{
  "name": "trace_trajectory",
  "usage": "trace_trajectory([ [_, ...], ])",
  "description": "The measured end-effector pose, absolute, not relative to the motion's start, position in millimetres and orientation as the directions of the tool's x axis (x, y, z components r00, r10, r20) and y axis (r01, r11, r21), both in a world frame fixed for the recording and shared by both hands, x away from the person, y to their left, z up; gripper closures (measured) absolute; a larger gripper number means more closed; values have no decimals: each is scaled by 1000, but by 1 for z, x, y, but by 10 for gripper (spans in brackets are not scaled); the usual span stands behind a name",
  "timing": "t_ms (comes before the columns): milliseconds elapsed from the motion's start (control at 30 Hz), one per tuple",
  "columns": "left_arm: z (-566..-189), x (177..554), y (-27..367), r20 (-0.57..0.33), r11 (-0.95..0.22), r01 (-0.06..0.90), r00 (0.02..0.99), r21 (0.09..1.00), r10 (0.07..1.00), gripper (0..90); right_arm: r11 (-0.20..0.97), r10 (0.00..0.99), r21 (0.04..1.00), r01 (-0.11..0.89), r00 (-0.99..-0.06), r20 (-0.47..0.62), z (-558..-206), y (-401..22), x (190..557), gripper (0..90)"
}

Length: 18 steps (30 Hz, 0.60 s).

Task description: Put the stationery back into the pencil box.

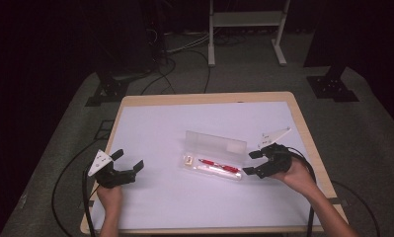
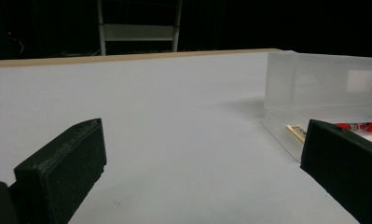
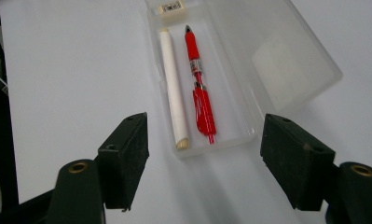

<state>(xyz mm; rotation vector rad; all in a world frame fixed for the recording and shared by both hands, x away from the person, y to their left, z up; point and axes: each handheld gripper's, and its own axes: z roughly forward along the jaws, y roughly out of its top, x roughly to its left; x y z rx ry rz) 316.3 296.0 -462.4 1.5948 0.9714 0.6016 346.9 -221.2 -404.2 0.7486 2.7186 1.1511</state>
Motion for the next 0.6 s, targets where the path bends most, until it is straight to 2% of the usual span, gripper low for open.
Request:
trace_trajectory([
  [600,-462,317,296,-120,-37,278,526,960,842,0,515,570,722,462,-814,114,-429,-272,312,293],
])
